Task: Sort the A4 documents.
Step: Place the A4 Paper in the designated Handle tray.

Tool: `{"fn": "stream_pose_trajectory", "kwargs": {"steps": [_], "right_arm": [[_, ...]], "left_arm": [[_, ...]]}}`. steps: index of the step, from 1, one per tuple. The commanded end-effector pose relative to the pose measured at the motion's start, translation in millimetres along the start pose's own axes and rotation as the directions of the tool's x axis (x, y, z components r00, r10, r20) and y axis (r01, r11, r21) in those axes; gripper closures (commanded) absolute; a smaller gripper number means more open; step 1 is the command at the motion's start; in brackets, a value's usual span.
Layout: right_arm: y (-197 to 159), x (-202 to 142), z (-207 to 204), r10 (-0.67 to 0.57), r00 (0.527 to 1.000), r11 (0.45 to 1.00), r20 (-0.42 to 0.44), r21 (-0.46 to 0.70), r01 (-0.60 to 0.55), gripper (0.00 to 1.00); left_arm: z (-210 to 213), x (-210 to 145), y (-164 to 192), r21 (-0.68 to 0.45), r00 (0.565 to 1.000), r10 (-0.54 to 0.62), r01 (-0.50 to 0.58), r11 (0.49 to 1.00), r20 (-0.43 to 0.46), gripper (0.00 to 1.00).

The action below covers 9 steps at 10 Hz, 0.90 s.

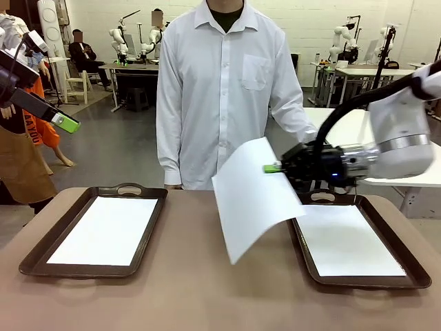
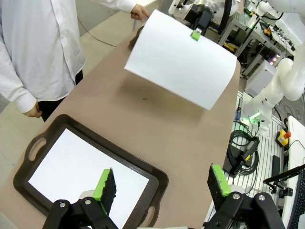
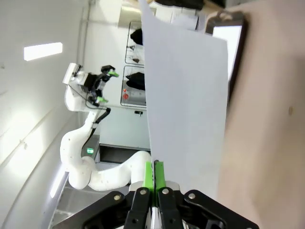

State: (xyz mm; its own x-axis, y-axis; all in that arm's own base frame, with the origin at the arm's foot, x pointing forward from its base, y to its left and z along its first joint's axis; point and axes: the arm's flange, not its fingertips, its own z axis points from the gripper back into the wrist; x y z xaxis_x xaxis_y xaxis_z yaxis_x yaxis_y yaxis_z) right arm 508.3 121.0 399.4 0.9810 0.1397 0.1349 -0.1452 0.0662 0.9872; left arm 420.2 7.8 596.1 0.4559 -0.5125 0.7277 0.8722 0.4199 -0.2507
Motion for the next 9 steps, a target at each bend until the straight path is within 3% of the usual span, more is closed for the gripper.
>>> {"fn": "stream_pose_trajectory", "kwargs": {"steps": [1, 4, 6, 9], "right_arm": [[-9, -5, 53, -0.078, 0.997, 0.994, 0.007, -0.070, 0.079, 0.99], [-28, -8, 118, -0.063, 0.994, 0.960, 0.085, -0.266, 0.083, 0.99], [-47, -7, 143, -0.026, 0.999, 0.970, 0.043, -0.239, 0.036, 0.99], [-82, 2, 167, -0.088, 0.995, 0.933, 0.041, -0.347, 0.097, 0.99]], "left_arm": [[0, 0, -1, 0.001, 1.000, -0.005, 0.005, 1.000, -0.004, 0.00], [0, 0, -1, 0.001, 1.000, -0.005, 0.005, 1.000, -0.004, 0.00], [0, 0, -1, 0.001, 1.000, -0.005, 0.005, 1.000, -0.004, 0.00], [0, 0, -1, 0.001, 1.000, -0.005, 0.005, 1.000, -0.004, 0.00]]}}
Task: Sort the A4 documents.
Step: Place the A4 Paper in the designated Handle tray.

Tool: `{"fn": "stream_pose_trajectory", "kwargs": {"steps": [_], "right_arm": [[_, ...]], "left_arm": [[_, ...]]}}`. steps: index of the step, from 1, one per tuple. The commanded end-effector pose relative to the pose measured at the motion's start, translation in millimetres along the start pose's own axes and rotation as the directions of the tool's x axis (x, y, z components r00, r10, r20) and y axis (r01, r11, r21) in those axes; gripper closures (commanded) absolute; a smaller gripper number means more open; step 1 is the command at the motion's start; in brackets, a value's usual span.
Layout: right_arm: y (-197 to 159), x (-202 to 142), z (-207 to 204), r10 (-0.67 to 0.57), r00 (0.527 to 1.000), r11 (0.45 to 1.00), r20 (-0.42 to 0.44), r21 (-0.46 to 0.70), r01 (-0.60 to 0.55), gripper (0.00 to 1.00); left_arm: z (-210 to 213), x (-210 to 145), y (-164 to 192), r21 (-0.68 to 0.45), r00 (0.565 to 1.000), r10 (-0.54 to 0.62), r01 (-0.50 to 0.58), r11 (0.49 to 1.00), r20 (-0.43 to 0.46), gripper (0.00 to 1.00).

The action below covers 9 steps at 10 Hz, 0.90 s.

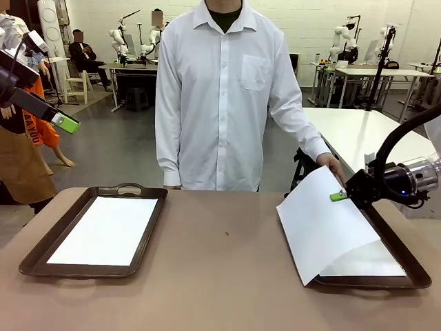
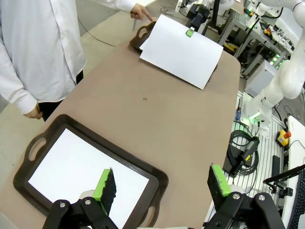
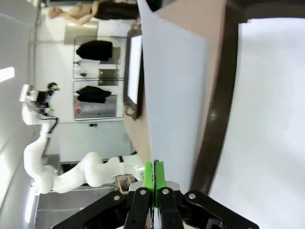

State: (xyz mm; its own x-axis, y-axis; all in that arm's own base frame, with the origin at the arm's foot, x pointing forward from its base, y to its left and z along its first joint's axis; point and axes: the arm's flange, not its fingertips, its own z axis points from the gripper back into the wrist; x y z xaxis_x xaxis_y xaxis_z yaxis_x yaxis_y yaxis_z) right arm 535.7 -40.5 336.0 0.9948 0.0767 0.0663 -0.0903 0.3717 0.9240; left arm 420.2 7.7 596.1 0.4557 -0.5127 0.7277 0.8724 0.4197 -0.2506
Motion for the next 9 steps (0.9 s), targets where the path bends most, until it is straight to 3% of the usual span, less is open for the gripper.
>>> {"fn": "stream_pose_trajectory", "kwargs": {"steps": [1, 4, 9], "right_arm": [[-16, 9, 15, -0.015, 1.000, 0.992, -0.025, -0.123, 0.012, 0.99], [-29, 13, 33, 0.004, 1.000, 0.941, 0.009, -0.339, -0.001, 0.99], [-42, 10, 38, -0.023, 0.998, 0.916, 0.052, -0.400, 0.042, 0.99]], "left_arm": [[0, 0, -1, 0.001, 1.000, -0.005, 0.005, 1.000, -0.004, 0.00], [0, 0, -1, 0.001, 1.000, -0.005, 0.005, 1.000, -0.004, 0.00], [0, 0, -1, 0.001, 1.000, -0.005, 0.005, 1.000, -0.004, 0.00]]}}
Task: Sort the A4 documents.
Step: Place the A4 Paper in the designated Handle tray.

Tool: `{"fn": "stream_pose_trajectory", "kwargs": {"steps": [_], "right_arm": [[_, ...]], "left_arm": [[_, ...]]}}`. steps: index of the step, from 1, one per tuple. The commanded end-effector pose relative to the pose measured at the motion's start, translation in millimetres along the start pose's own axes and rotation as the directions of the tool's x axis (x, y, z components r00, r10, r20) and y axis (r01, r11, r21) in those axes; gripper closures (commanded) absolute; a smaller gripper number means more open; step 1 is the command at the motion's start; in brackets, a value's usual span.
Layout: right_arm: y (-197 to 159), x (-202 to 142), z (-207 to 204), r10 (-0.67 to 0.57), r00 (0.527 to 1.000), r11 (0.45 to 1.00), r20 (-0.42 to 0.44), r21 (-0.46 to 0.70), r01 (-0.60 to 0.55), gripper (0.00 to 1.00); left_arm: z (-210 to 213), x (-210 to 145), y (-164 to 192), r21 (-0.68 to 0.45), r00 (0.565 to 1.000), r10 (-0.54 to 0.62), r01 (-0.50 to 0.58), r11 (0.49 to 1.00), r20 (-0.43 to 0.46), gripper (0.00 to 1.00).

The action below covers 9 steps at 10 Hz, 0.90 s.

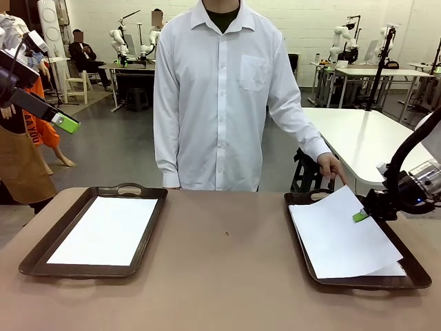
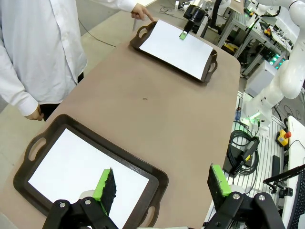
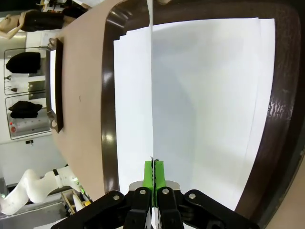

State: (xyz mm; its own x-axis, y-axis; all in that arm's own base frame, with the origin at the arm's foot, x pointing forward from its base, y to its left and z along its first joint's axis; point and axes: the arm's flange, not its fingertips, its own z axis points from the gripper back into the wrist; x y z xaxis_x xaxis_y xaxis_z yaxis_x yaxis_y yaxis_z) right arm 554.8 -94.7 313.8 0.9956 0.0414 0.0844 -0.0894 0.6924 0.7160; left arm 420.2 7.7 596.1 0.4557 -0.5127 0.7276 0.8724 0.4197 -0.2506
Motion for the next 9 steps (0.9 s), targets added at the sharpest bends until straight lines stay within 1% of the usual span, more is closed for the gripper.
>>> {"fn": "stream_pose_trajectory", "kwargs": {"steps": [1, 2, 3, 4, 5, 6, 7, 8, 9], "right_arm": [[0, -4, -5, -0.029, 1.000, 0.999, 0.002, -0.027, 0.029, 0.99], [-1, -4, -5, -0.030, 1.000, 0.999, -0.002, -0.035, 0.030, 0.99], [0, -5, -3, -0.023, 1.000, 0.999, -0.006, -0.032, 0.023, 0.96], [2, -5, -1, -0.010, 1.000, 0.999, -0.006, -0.042, 0.009, 0.85], [3, -6, 0, -0.004, 1.000, 0.999, -0.008, -0.052, 0.003, 0.79], [3, -6, 1, -0.002, 1.000, 0.998, -0.005, -0.069, 0.001, 0.68], [3, -7, 5, 0.004, 1.000, 0.993, 0.003, -0.117, -0.004, 0.63], [3, -8, 7, 0.009, 1.000, 0.987, 0.003, -0.159, -0.009, 0.51], [3, -9, 8, 0.007, 1.000, 0.986, 0.007, -0.169, -0.005, 0.46]], "left_arm": [[1, 0, -1, 0.001, 1.000, -0.005, 0.005, 1.000, -0.004, 0.00], [1, 0, -1, 0.001, 1.000, -0.005, 0.005, 1.000, -0.004, 0.00], [1, 0, -1, 0.001, 1.000, -0.005, 0.005, 1.000, -0.004, 0.00], [1, 0, -1, 0.001, 1.000, -0.005, 0.005, 1.000, -0.004, 0.00], [1, 0, -1, 0.001, 1.000, -0.005, 0.005, 1.000, -0.004, 0.00], [1, 0, -1, 0.001, 1.000, -0.005, 0.005, 1.000, -0.004, 0.00], [1, 0, -1, 0.001, 1.000, -0.005, 0.005, 1.000, -0.004, 0.00], [1, 0, -1, 0.001, 1.000, -0.005, 0.005, 1.000, -0.004, 0.00], [1, 0, -1, 0.001, 1.000, -0.005, 0.005, 1.000, -0.004, 0.00]]}}
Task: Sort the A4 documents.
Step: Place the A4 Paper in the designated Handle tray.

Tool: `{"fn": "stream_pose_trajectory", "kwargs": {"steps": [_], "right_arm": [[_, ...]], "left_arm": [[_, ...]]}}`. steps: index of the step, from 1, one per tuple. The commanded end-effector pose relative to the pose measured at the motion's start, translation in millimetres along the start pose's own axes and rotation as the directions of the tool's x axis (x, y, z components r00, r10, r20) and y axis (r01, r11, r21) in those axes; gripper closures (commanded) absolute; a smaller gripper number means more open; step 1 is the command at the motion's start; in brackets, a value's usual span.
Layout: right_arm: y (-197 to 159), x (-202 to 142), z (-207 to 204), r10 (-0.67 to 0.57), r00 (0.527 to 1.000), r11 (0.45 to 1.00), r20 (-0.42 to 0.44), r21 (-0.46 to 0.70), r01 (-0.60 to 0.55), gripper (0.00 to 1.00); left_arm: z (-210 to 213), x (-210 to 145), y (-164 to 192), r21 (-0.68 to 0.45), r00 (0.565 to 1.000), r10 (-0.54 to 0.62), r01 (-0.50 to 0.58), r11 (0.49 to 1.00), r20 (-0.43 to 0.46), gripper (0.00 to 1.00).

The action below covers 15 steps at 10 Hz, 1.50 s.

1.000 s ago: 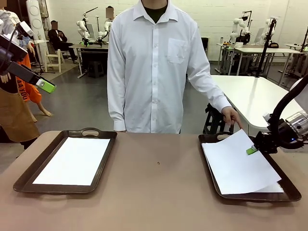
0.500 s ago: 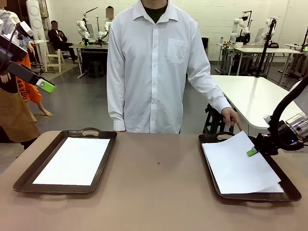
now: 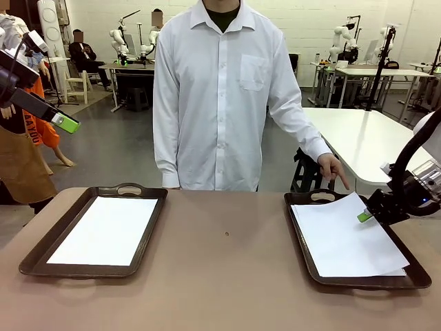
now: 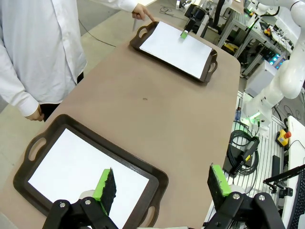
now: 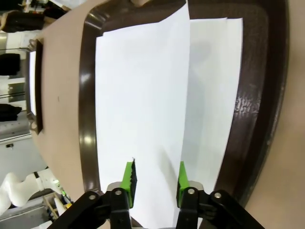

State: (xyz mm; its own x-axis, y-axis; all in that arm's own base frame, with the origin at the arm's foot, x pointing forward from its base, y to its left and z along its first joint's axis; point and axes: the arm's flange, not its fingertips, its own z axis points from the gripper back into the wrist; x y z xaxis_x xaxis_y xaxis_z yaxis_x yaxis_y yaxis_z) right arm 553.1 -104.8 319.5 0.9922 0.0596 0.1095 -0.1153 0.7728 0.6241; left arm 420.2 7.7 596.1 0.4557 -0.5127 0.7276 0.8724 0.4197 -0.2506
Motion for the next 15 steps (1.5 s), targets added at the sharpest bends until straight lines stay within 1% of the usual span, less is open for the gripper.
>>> {"fn": "stream_pose_trajectory", "kwargs": {"steps": [1, 2, 3, 4, 5, 9, 10, 15], "right_arm": [[7, -8, -1, -0.025, 1.000, 0.998, 0.017, -0.051, 0.026, 0.34], [7, -8, 1, -0.022, 0.999, 0.998, 0.024, -0.059, 0.023, 0.29], [8, -7, 3, -0.019, 0.999, 0.997, 0.034, -0.071, 0.021, 0.17], [10, -6, 6, -0.009, 0.999, 0.996, 0.040, -0.091, 0.013, 0.12], [12, -6, 8, 0.000, 0.999, 0.994, 0.042, -0.112, 0.005, 0.00], [14, -6, 10, -0.002, 0.998, 0.996, 0.059, -0.092, 0.008, 0.00], [12, 0, 13, 0.024, 0.998, 0.997, 0.052, -0.079, -0.020, 0.00], [12, 0, 13, 0.024, 0.998, 0.997, 0.052, -0.079, -0.020, 0.00]], "left_arm": [[1, 0, -1, 0.001, 1.000, -0.005, 0.005, 1.000, -0.004, 0.00], [1, 0, -1, 0.001, 1.000, -0.005, 0.005, 1.000, -0.004, 0.00], [1, 0, -1, 0.001, 1.000, -0.005, 0.005, 1.000, -0.004, 0.00], [1, 0, -1, 0.001, 1.000, -0.005, 0.005, 1.000, -0.004, 0.00], [1, 0, -1, 0.001, 1.000, -0.005, 0.005, 1.000, -0.004, 0.00], [1, 0, -1, 0.001, 1.000, -0.005, 0.005, 1.000, -0.004, 0.00], [1, 0, -1, 0.001, 1.000, -0.005, 0.005, 1.000, -0.004, 0.00], [1, 0, -1, 0.001, 1.000, -0.005, 0.005, 1.000, -0.004, 0.00]]}}
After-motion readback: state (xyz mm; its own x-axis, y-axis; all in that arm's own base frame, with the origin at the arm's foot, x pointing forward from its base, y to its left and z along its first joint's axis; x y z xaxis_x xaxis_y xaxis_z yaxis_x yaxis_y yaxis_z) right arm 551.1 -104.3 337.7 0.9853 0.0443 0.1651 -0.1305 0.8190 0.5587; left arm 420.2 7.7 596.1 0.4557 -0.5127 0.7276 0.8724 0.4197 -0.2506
